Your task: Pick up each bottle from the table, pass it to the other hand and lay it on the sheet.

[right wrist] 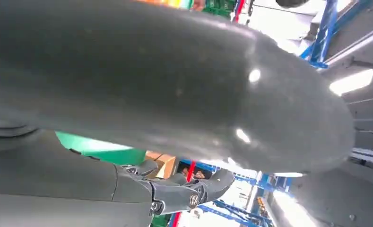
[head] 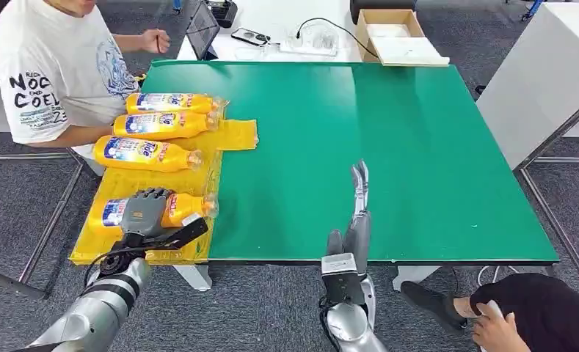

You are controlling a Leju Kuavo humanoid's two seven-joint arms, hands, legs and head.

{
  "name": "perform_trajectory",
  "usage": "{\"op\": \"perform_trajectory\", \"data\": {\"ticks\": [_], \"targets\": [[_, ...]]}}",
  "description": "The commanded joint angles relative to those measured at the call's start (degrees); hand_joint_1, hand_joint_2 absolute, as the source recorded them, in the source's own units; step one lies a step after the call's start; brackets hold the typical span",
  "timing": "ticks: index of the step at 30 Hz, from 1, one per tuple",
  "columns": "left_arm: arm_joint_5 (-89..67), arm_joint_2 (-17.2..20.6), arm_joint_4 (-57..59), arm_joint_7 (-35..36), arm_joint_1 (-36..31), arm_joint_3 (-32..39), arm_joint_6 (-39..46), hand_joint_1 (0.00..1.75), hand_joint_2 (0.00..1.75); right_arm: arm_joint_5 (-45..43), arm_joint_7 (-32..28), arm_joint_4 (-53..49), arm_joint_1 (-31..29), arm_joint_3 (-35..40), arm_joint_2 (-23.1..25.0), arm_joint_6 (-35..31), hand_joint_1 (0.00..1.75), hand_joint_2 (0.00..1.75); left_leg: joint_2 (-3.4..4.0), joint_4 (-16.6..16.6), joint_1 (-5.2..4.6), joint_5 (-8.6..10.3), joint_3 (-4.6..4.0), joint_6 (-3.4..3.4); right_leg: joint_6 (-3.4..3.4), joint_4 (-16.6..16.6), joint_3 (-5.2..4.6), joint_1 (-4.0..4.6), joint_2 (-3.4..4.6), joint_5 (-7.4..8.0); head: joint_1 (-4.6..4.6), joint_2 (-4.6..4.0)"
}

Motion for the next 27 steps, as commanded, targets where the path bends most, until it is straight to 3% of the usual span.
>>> {"op": "perform_trajectory", "data": {"ticks": [1, 5, 6, 7, 8, 9, 12, 13, 17, 18, 20, 27], "targets": [[1.4, 0.9, 7.5, 0.3, -0.3, -1.7, -5.0, 1.75, 1.75, 0.5, 0.7, 6.8, -2.6, -1.0, 0.1, 1.1, 0.00, 0.00, 0.23, -0.1, 0.01, -0.04, 0.37, 0.01, -0.15, -0.1, 0.30, 0.05, 0.14, 0.03, 0.00, 0.00], [1.4, 0.9, 7.5, 0.3, -0.3, -1.7, -5.0, 1.75, 1.75, 0.5, 0.7, 6.8, -2.6, -1.0, 0.1, 1.1, 0.00, 0.00, 0.22, -0.1, 0.01, -0.05, 0.52, 0.01, -0.16, -0.1, 0.46, 0.04, 0.14, 0.03, 0.00, 0.00], [1.4, 0.8, 7.5, 0.4, -0.3, -1.7, -5.1, 1.55, 1.75, 0.5, 0.7, 6.9, -2.5, -1.0, 0.2, 1.1, 0.00, 0.00, 0.16, -0.1, -0.02, -0.03, 0.51, 0.01, -0.11, -0.1, 0.44, 0.01, 0.11, 0.01, 0.00, 0.00], [2.9, 0.6, 7.5, -0.1, -0.4, -0.8, -7.0, 0.31, 1.75, 0.7, 0.9, 7.1, -2.6, -1.3, 0.3, 1.2, 0.00, 0.00, 0.14, -0.1, -0.01, -0.04, 0.53, 0.00, -0.10, -0.1, 0.47, 0.01, 0.10, 0.01, 0.00, 0.00], [3.6, 0.4, 7.5, -0.3, -0.5, -0.5, -8.0, 0.03, 1.75, 0.8, 0.9, 7.1, -2.6, -1.4, 0.4, 1.3, 0.00, 0.00, 0.16, -0.1, 0.00, -0.04, 0.57, 0.01, -0.13, -0.1, 0.51, 0.02, 0.09, 0.01, 0.00, 0.00], [6.0, -0.1, 7.3, -1.5, -0.6, 1.1, -9.7, 0.00, 0.00, 1.0, 1.1, 7.1, -2.5, -1.8, 0.6, 1.3, 0.00, 0.00, 0.11, -0.1, -0.02, -0.03, 0.56, 0.01, -0.09, -0.1, 0.51, 0.00, 0.06, 0.00, -0.02, 0.00], [9.9, -0.7, 6.9, -3.7, -1.0, 3.0, -14.9, 0.00, 0.00, 1.4, 1.5, 7.3, -2.5, -2.4, 0.7, 1.7, 0.00, 0.00, 0.03, -0.1, -0.03, -0.01, 0.58, 0.01, -0.05, -0.1, 0.55, -0.01, -0.03, -0.01, 0.00, 0.00], [15.6, -1.0, 6.8, -8.1, -1.4, 5.4, -26.5, 0.00, 0.00, 1.3, 2.0, 9.0, -3.2, -3.1, 0.8, 2.5, 0.00, 0.00, 0.14, -0.1, -0.01, -0.03, 0.63, 0.01, -0.11, -0.1, 0.58, 0.03, 0.04, 0.02, -0.02, 0.00], [18.6, -0.9, 5.7, -9.6, -1.1, 4.5, -31.8, 0.00, 0.00, 1.2, 1.8, 10.8, -3.8, -4.5, 1.1, 3.3, 0.00, 0.00, -0.01, -0.2, -0.01, 0.01, 0.75, 0.03, -0.10, -0.2, 0.69, 0.02, -0.17, -0.01, -0.07, 0.00], [19.1, -0.9, 5.6, -9.7, -1.1, 4.2, -32.3, 0.00, 0.00, 1.2, 1.8, 10.9, -3.8, -4.7, 1.2, 3.5, 0.00, 0.00, -0.48, -0.1, -0.05, 0.01, 0.85, 0.03, -0.13, -0.1, 0.58, -0.04, -0.58, -0.23, 0.00, 0.00], [20.8, -0.6, 5.7, -10.8, -1.3, 4.0, -35.1, 0.00, 0.00, 0.8, 1.7, 11.2, -3.8, -5.4, 1.2, 3.7, 0.00, 0.00, -0.58, -0.1, -0.02, -0.20, 1.11, -0.11, -0.23, -0.1, 0.65, -0.01, -0.72, -0.50, 0.00, 0.00], [24.9, 0.5, 5.1, -13.7, -1.5, 2.7, -42.2, 0.00, 0.00, 0.4, 1.7, 12.6, -4.4, -6.2, 1.4, 4.4, 0.00, 0.00, -0.42, -0.2, -0.03, -0.12, 1.24, 0.01, -0.27, -0.2, 0.79, 0.00, -0.57, -0.43, 0.00, 0.00]]}}
